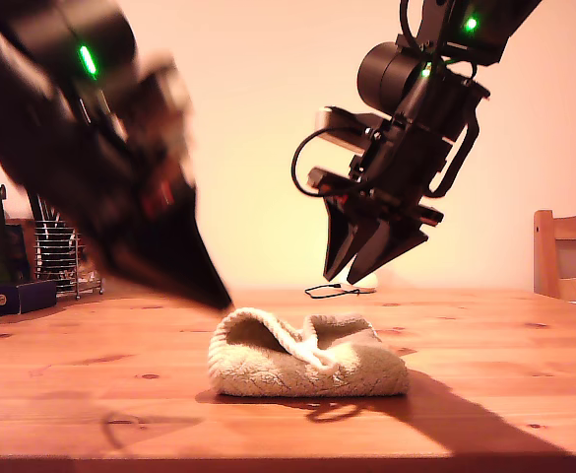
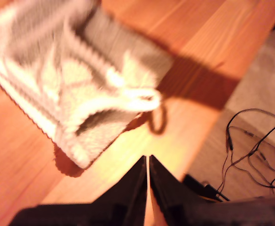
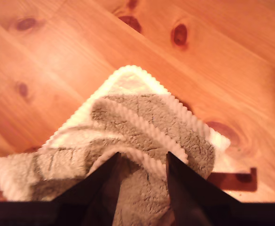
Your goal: Fold the tea towel in front of you. After folding it, place it to the left side.
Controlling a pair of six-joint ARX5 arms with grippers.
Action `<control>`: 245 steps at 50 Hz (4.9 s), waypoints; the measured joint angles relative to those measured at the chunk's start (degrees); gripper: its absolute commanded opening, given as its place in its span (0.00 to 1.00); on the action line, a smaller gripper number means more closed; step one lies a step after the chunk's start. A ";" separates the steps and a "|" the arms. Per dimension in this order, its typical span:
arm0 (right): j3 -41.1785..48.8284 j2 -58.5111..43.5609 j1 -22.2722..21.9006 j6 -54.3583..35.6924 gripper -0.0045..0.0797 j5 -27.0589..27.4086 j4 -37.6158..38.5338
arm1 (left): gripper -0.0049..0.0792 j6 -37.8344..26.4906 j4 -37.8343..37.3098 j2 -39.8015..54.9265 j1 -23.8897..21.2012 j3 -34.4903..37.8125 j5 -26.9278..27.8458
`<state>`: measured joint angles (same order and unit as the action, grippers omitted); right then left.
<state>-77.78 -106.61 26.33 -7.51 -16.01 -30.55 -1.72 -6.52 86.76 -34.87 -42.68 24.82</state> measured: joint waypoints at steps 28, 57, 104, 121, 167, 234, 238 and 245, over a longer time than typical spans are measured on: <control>-1.14 0.00 0.07 -0.02 0.04 -2.97 -0.79 | 0.03 -0.07 12.61 5.16 0.00 -0.39 -1.38; -1.14 0.00 0.07 -0.02 0.04 -2.97 0.46 | 0.03 0.02 11.91 8.59 0.68 -1.75 -0.61; -1.14 0.00 0.02 -1.11 0.04 -2.93 -0.33 | 0.03 4.24 18.14 9.84 1.60 -4.83 -6.27; -1.14 0.00 -0.68 -0.85 0.04 -2.89 0.77 | 0.03 1.11 24.59 17.27 1.95 -12.44 1.99; -2.03 18.40 -4.59 0.22 0.04 12.13 6.82 | 0.03 -0.87 10.99 26.95 1.99 -17.77 -2.60; -2.03 18.40 -7.87 -1.36 0.04 3.26 5.14 | 0.03 -4.28 -19.06 11.82 22.53 -16.50 -28.65; -2.03 18.40 -7.87 -1.22 0.04 2.99 5.14 | 0.03 -4.24 -18.32 7.34 22.18 -16.50 -27.78; -2.03 18.40 -7.87 -0.20 0.04 3.04 5.14 | 0.03 -3.96 -17.07 0.26 22.10 -16.57 -23.02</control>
<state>-79.81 -88.20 18.46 -7.70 -12.97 -25.41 -5.67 -23.59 87.02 -12.78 -59.24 1.80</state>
